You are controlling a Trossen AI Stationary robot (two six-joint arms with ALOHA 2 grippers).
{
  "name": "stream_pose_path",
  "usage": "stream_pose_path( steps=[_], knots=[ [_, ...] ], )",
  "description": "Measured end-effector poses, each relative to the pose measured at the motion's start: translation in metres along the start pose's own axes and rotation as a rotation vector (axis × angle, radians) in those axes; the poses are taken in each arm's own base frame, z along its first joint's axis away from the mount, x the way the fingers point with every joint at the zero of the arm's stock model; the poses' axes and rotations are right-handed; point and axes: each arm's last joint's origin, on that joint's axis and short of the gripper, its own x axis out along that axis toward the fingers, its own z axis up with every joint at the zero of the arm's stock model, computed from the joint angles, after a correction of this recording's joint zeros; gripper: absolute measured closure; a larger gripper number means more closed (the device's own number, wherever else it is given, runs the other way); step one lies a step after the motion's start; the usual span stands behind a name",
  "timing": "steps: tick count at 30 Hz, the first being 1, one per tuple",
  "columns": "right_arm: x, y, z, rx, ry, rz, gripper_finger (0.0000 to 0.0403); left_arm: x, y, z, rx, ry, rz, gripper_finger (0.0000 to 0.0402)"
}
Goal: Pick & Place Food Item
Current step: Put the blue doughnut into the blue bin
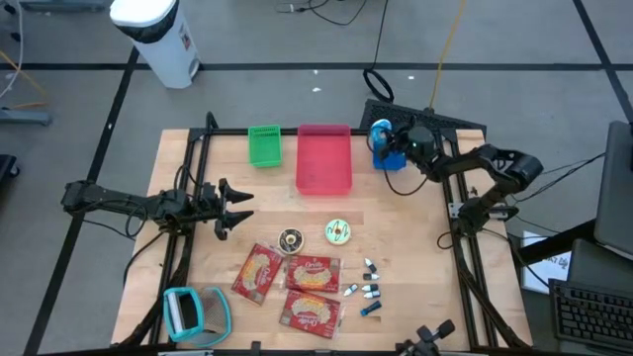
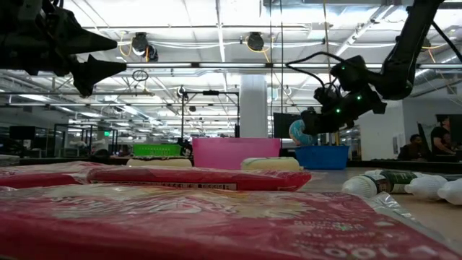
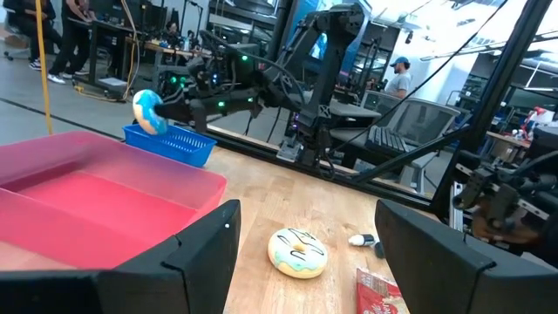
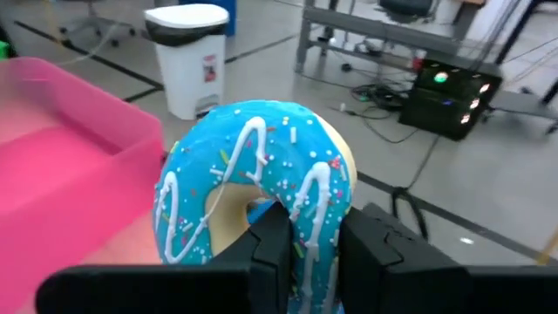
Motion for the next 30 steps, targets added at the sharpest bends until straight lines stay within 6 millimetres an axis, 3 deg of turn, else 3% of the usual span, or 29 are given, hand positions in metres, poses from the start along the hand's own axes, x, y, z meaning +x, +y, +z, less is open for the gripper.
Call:
stream_pose_path(
  steps=[19, 30],
  knots=[
    [-0.002, -0.002, -0.010, -0.058, 0.118, -0.063, 0.0344, 0.000, 0.000, 0.000, 0.000, 0.001, -0.004, 0.0133],
    [0.001, -0.006, -0.015, -0.078, 0.147, -0.076, 0.0274, 0.000, 0.000, 0.000, 0.000, 0.001, -0.004, 0.0133]
  ],
)
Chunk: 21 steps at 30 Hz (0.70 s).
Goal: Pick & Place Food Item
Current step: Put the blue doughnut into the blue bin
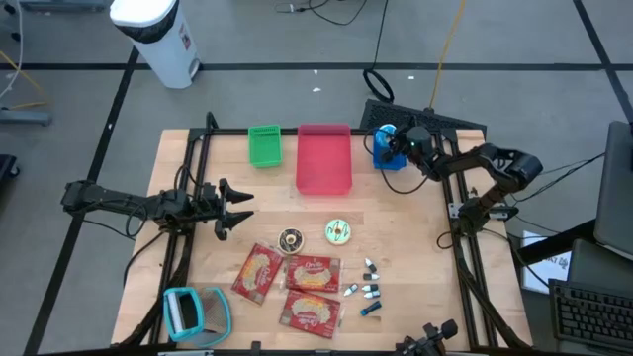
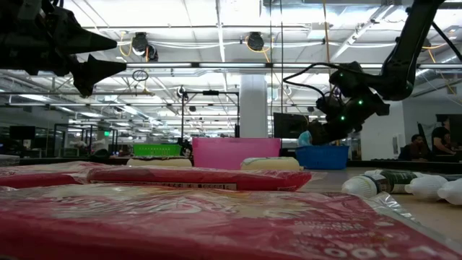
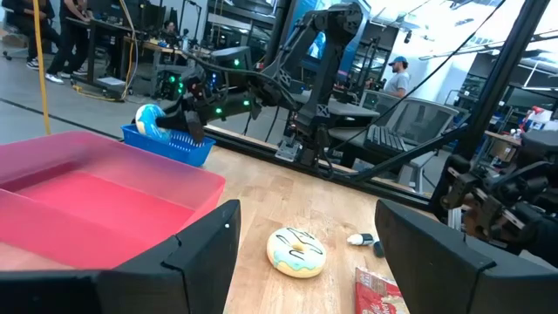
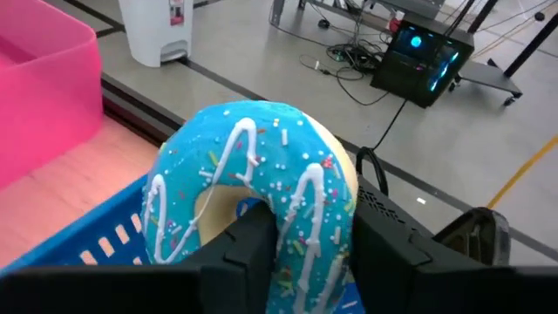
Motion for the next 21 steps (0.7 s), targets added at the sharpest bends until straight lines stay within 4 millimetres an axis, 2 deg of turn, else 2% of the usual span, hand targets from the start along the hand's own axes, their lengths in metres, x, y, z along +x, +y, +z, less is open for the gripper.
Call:
stream_pose_path(
  steps=[10, 15, 21],
  knots=[
    [0.0036, 0.0016, -0.0065, -0.066, 0.027, 0.003, 0.0211, 0.0000, 0.0000, 0.0000, 0.000, 0.000, 0.000, 0.0133],
    [0.0036, 0.0016, -0.0065, -0.093, 0.028, 0.003, 0.0198, 0.0000, 0.0000, 0.0000, 0.000, 0.000, 0.000, 0.0133],
    [0.0034, 0.0022, -0.0073, -0.030, 0.036, 0.006, 0.0196, 0.0000, 0.0000, 0.0000, 0.000, 0.000, 0.000, 0.0133]
  ],
)
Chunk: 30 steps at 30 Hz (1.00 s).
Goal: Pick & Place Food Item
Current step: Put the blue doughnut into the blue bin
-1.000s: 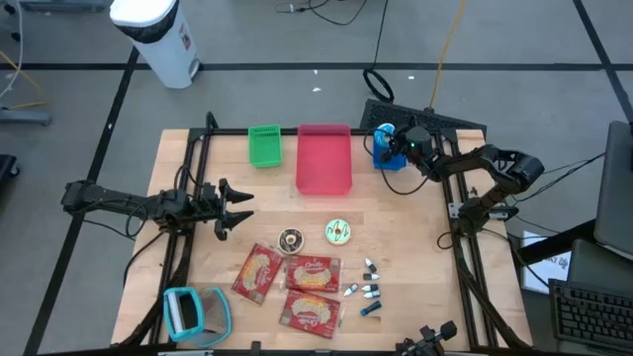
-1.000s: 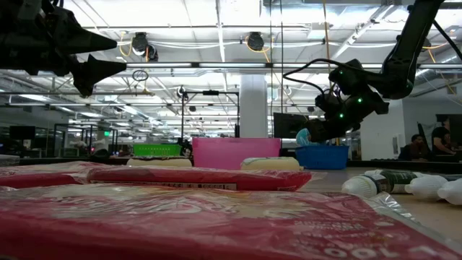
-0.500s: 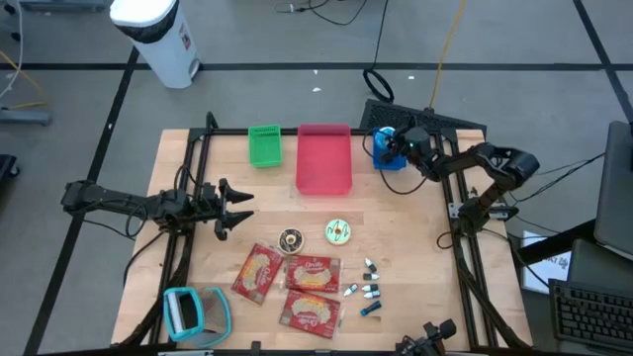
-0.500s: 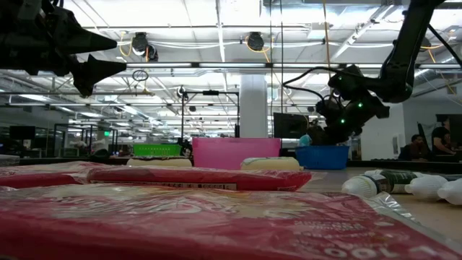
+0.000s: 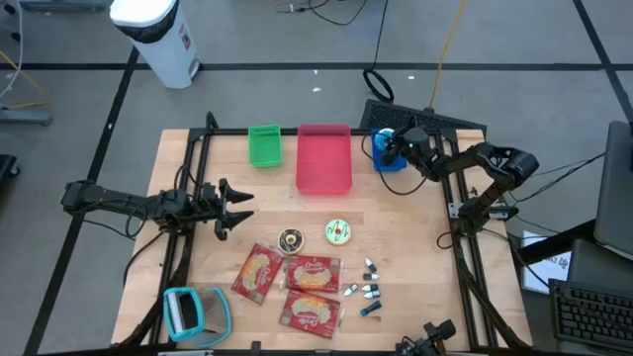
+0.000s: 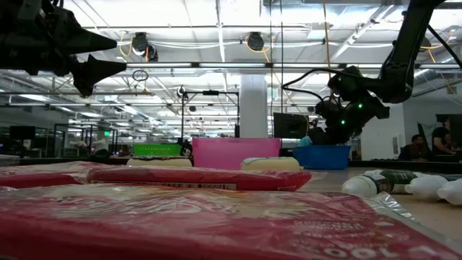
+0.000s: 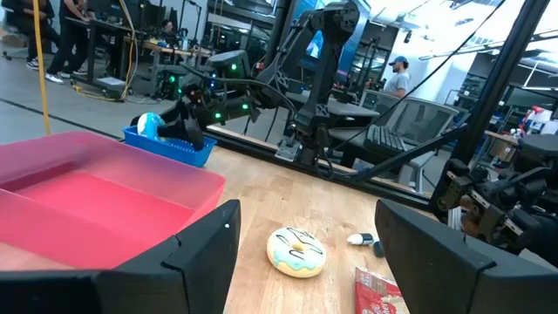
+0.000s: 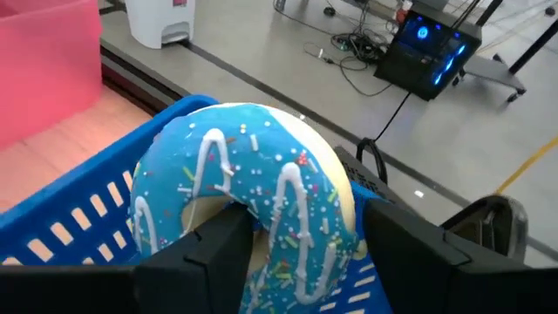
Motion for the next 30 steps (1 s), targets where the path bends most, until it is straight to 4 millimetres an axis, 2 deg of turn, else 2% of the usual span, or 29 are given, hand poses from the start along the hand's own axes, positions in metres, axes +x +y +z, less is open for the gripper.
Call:
stream_pose_path(
  steps=[6, 12, 22, 30],
  knots=[
    [0.005, 0.001, 0.002, 0.018, 0.091, 0.006, 0.0195, 0.000, 0.000, 0.000, 0.000, 0.000, 0.000, 0.0133],
    [0.010, 0.001, 0.017, 0.011, 0.148, 0.015, 0.0189, 0.000, 0.000, 0.000, 0.000, 0.000, -0.001, 0.0133],
    [-0.004, -0.005, 0.038, 0.019, 0.114, 0.012, 0.0189, 0.000, 0.000, 0.000, 0.000, 0.000, 0.000, 0.0133],
    [-0.008, -0.006, 0.033, -0.009, 0.180, 0.020, 0.0190, 0.000, 0.000, 0.000, 0.000, 0.000, 0.000, 0.0133]
  ],
)
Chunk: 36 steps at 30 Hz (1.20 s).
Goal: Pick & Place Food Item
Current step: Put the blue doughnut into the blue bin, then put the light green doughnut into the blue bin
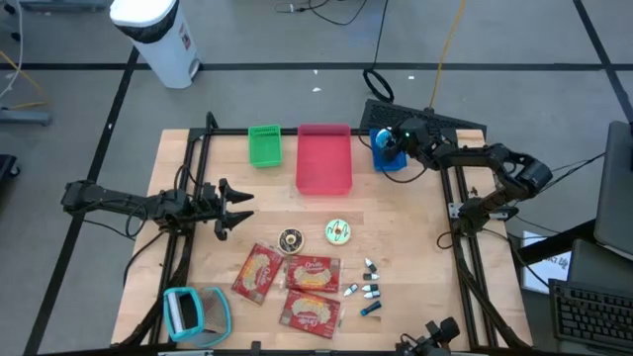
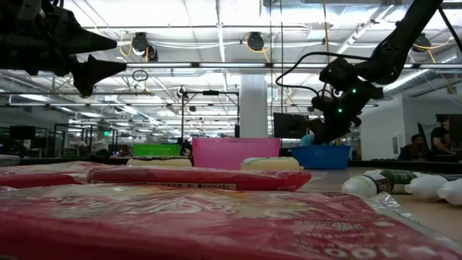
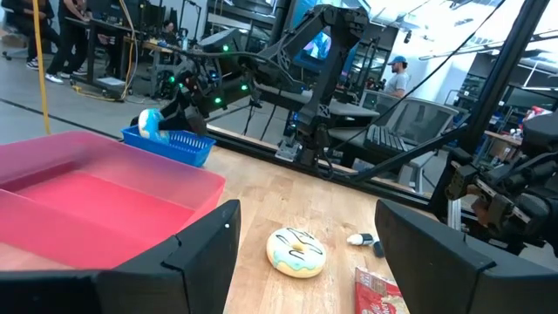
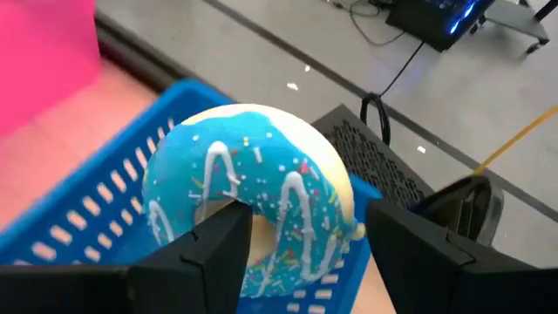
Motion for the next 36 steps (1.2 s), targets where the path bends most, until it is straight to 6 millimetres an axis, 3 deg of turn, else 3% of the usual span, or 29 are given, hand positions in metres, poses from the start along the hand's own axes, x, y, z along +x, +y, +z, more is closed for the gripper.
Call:
stream_pose_path(
  steps=[14, 20, 23, 27, 30, 36],
  knots=[
    [-0.001, -0.001, 0.009, 0.029, -0.089, -0.007, 0.0192, 0.000, 0.000, 0.000, 0.000, 0.000, 0.000, 0.0133],
    [-0.001, 0.000, 0.003, -0.081, -0.024, -0.004, 0.0191, 0.000, 0.000, 0.000, 0.000, 0.000, 0.000, 0.0133],
    [-0.001, -0.001, 0.004, -0.040, -0.032, -0.004, 0.0193, 0.000, 0.000, 0.000, 0.000, 0.000, 0.000, 0.0133],
    [-0.001, 0.002, 0.002, 0.039, 0.003, 0.137, 0.0193, 0.000, 0.000, 0.000, 0.000, 0.000, 0.000, 0.0133],
    [-0.001, 0.000, 0.007, 0.078, 0.074, 0.143, 0.0196, 0.000, 0.000, 0.000, 0.000, -0.001, 0.000, 0.0133],
    [-0.002, -0.002, 0.024, 0.084, 0.039, 0.119, 0.0196, 0.000, 0.000, 0.000, 0.000, -0.001, 0.000, 0.0133]
  ],
)
